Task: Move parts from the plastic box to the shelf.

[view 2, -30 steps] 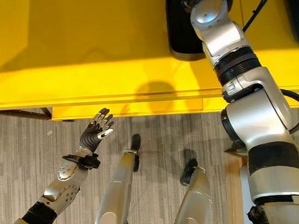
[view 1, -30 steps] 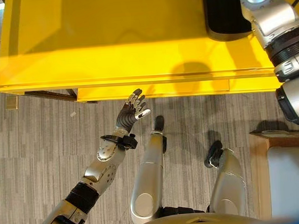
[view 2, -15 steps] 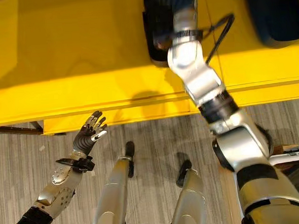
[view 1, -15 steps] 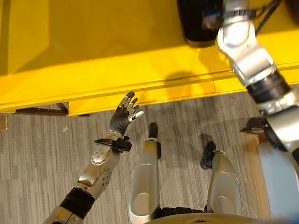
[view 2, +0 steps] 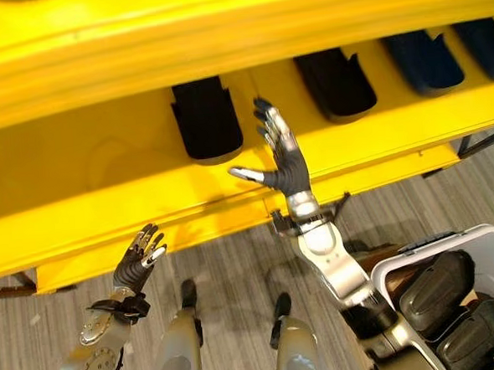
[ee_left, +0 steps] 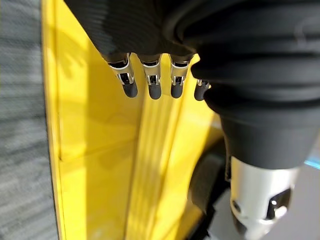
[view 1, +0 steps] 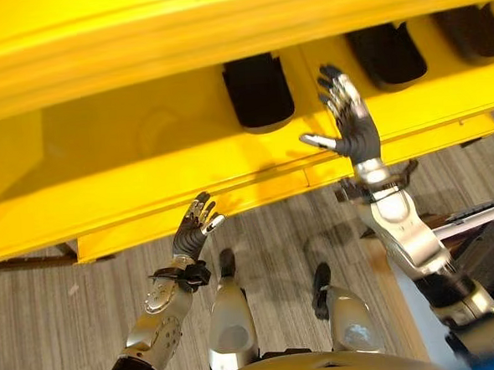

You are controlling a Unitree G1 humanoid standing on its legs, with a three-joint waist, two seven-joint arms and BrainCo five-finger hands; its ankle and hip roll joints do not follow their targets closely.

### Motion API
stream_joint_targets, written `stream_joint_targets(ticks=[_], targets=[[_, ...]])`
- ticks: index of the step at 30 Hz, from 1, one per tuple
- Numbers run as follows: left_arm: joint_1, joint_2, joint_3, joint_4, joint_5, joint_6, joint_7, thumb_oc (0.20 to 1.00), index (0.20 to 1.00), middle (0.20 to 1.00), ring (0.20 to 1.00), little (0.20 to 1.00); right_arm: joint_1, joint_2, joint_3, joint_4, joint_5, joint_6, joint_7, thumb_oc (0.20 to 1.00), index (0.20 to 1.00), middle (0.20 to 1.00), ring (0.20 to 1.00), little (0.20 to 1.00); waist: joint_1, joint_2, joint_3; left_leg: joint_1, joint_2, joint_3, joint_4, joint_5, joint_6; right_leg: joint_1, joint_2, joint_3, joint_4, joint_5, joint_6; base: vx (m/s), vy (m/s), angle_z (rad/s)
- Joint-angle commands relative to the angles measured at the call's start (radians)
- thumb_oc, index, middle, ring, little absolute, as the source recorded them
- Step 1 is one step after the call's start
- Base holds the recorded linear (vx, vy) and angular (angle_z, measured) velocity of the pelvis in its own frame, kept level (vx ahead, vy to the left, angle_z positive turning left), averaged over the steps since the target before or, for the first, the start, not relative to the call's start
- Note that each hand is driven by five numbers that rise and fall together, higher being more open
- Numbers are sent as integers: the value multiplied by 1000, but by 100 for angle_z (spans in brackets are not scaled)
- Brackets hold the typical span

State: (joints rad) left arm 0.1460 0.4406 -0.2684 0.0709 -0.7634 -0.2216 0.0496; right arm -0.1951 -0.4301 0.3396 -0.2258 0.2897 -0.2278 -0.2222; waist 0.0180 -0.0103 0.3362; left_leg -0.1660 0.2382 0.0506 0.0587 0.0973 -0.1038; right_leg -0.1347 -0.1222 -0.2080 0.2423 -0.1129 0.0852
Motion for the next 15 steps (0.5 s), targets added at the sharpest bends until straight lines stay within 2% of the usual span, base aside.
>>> stream_joint_targets(ticks=[1,5,6,8,10,13,15], targets=[[17,-15,49,-17,65,-49,-14,1000,1000,1000,1000,1000,100,-33,-73,-110,-49,-85,32,1000,1000,1000,1000,1000,-27,-2,-83,31,88,32,-94,140,-17,-1,87,-30,-4,-50,-44,3,-161,-14],[52,-41,80,-4,83,-49,-18,1000,1000,1000,1000,1000,190,-43,-107,-102,-70,-82,44,1000,1000,1000,1000,1000,-38,0,-109,47,118,50,-79,159,-22,22,117,-9,-21,-57,-61,5,-147,-23],[56,-58,88,6,94,-49,-17,1000,1000,1000,1000,1000,224,-51,-119,-86,-58,-76,51,1000,1000,1000,1000,1000,-38,-7,-109,37,106,38,-26,154,-10,46,122,6,-51,-46,-73,-17,-185,-34],[71,-64,99,0,97,-56,-21,1000,1000,1000,1000,1000,261,-61,-130,-78,-42,-74,66,1000,1000,1000,1000,1000,-33,-9,-110,23,62,-18,23,149,8,69,123,27,-96,-27,-78,-13,-116,-36],[85,-69,109,-4,103,-55,-24,1000,1000,1000,1000,1000,297,-69,-152,-66,-53,-64,74,1000,1000,1000,1000,1000,-28,-17,-116,4,-15,-69,75,119,23,96,119,45,-150,-4,-79,12,-90,-30],[103,-70,115,-6,115,-58,-41,1000,1000,1000,1000,1000,356,-64,-174,-44,-42,-51,99,1000,1000,1000,1000,1000,-34,-22,-128,4,-172,-61,105,-32,72,112,114,58,-183,21,-66,39,-44,-4],[119,-71,119,-6,120,-63,-45,1000,1000,1000,1000,1000,388,-52,-186,-33,-53,-46,104,1000,1000,1000,1000,1000,-35,-14,-142,19,-239,-73,96,-68,91,112,120,77,-199,36,-56,75,30,-13]])
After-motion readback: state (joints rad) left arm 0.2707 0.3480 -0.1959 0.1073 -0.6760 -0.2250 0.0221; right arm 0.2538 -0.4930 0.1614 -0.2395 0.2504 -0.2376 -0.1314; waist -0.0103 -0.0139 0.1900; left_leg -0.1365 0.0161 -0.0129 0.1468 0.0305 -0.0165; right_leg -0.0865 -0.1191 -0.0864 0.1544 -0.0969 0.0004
